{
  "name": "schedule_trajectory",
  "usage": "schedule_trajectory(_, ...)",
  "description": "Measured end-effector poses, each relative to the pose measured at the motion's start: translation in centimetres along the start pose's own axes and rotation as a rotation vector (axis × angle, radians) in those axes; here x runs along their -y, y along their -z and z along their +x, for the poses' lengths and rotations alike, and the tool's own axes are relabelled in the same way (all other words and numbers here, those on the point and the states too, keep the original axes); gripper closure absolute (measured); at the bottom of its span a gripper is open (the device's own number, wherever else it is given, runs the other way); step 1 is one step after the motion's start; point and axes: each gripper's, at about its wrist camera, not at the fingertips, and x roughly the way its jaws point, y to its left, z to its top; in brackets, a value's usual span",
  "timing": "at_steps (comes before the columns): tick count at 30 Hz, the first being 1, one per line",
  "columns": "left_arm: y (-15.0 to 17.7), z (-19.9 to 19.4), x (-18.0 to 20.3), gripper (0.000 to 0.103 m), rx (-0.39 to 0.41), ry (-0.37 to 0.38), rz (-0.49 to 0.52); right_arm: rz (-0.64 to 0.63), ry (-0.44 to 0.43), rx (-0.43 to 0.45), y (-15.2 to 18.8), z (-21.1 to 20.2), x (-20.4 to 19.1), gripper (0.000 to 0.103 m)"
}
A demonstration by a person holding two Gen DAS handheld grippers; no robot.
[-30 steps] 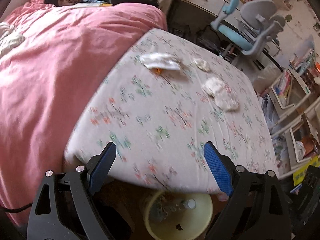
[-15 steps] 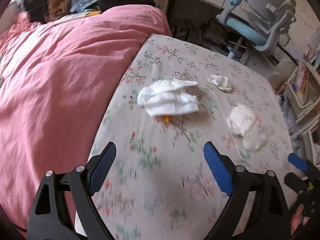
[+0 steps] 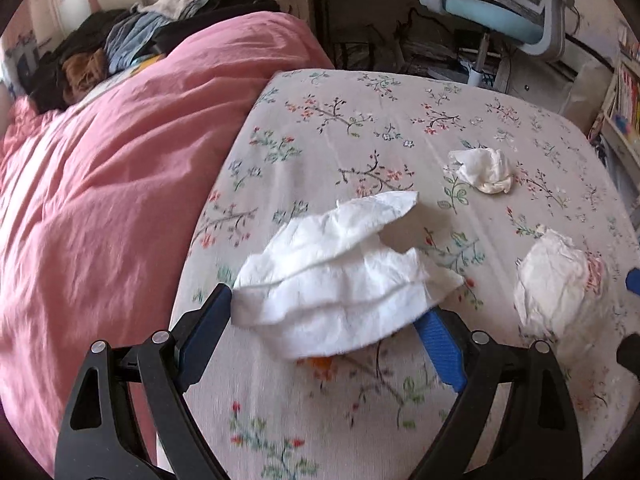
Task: Collect trash
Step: 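Grasp the white tissue with the left tool while the right tool grasps the crumpled plastic bag, then carry both items to the bin and open the right tool to drop the bag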
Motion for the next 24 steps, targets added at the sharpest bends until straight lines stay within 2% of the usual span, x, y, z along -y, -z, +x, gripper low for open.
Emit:
schedule_trajectory(1,-0.2,0.0,0.0,0.017,0.004,0.007,-0.001,-0.002,0.002,-0.004,-0.2,0.4,0.0,0.021)
schedule_trajectory(3,-0.6,0.0,-0.2,0.024,0.008,0.035,-0.016,-0.002,0.007,-0.019,-0.6,1.4,0.2,0.021)
schedule_trajectory(5,-1.0,0.0,-0.8,0.054,0.000,0.083,-0.045,0.004,0.005,-0.043,-0.8,2.4,0.4,0.021)
schedule_trajectory(6,-1.1,0.0,-1.1,0.061,-0.006,0.098,-0.061,0.007,0.002,-0.061,-0.8,3.1,0.5,0.021)
schedule_trajectory(7,-1.2,0.0,-1.5,0.074,-0.008,0.115,-0.078,0.005,-0.001,-0.068,-0.7,3.3,0.5,0.023)
schedule_trajectory(8,-1.4,-0.2,-2.2,0.080,-0.006,0.146,-0.113,-0.002,-0.003,-0.072,-0.6,3.4,0.4,0.027)
schedule_trajectory(10,-1.6,-0.6,-3.2,0.089,0.005,0.184,-0.168,-0.015,-0.015,-0.078,-0.6,3.4,0.2,0.053)
schedule_trajectory(11,-1.6,-0.9,-3.7,0.092,0.011,0.198,-0.195,-0.021,-0.027,-0.082,-0.6,3.3,0.0,0.061)
schedule_trajectory(12,-1.6,-1.1,-4.1,0.093,0.017,0.211,-0.217,-0.023,-0.032,-0.082,-0.6,3.2,0.0,0.073)
schedule_trajectory(15,-1.3,-2.2,-5.5,0.096,0.036,0.272,-0.290,-0.030,-0.047,-0.062,-0.4,2.4,-0.2,0.083)
schedule_trajectory(19,-0.5,-3.9,-6.6,0.096,0.061,0.327,-0.344,-0.004,-0.069,-0.024,0.0,1.0,-0.1,0.087)
schedule_trajectory(24,0.8,-5.8,-6.5,0.096,0.082,0.352,-0.335,0.039,-0.106,0.028,0.9,-1.3,-0.4,0.088)
